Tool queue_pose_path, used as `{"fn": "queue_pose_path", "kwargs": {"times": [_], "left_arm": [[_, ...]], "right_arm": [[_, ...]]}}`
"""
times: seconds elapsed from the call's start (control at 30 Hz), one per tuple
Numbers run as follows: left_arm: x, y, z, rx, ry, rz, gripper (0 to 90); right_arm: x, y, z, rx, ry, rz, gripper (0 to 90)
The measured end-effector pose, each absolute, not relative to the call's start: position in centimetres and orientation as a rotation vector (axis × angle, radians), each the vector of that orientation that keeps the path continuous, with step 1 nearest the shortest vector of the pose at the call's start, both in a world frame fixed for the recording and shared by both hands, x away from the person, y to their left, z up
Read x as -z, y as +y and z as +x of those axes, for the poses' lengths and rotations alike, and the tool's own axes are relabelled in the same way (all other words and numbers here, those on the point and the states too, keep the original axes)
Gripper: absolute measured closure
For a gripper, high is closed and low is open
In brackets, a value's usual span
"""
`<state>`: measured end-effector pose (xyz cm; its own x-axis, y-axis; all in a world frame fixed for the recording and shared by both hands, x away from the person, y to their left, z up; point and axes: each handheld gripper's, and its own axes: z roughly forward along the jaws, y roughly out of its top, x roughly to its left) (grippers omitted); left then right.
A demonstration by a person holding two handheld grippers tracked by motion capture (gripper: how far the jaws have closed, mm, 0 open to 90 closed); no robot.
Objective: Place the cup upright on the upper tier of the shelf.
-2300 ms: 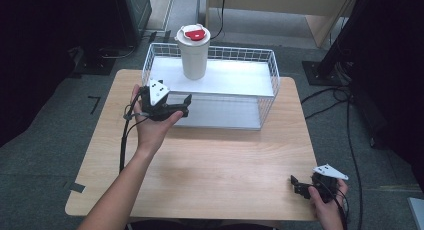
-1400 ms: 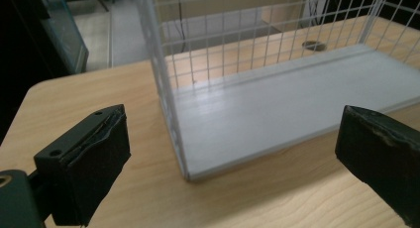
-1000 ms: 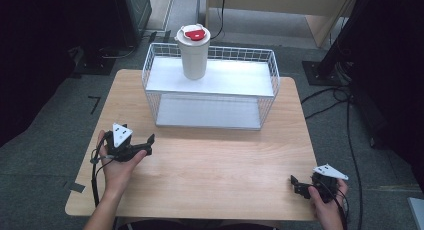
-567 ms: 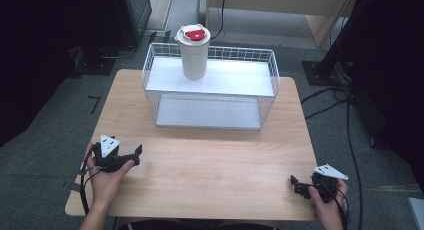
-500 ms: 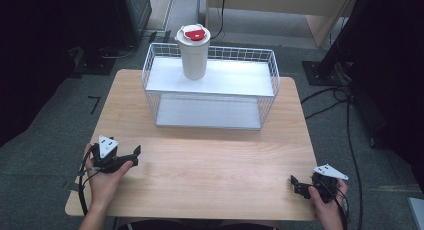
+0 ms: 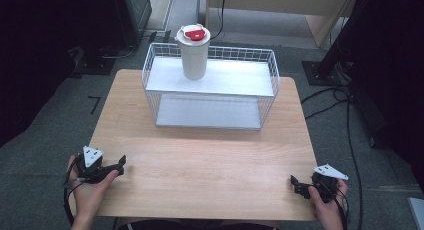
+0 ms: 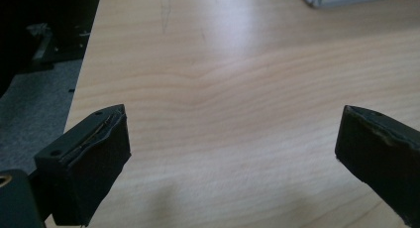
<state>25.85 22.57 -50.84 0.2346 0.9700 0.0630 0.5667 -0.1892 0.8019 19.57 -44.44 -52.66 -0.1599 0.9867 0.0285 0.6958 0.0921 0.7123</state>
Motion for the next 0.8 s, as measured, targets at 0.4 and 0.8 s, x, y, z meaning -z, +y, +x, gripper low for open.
{"fn": "queue_pose_path", "kwargs": {"times": [0.4,0.8], "left_arm": [[51.6,23.6,25.3,-0.783,1.424,1.968,1.2],[51.8,24.0,26.3,-0.617,1.519,1.962,1.0]], "right_arm": [[52.7,-44.4,19.6,-0.827,1.911,1.648,1.2],[52.7,-44.4,19.6,-0.827,1.912,1.648,1.2]]}}
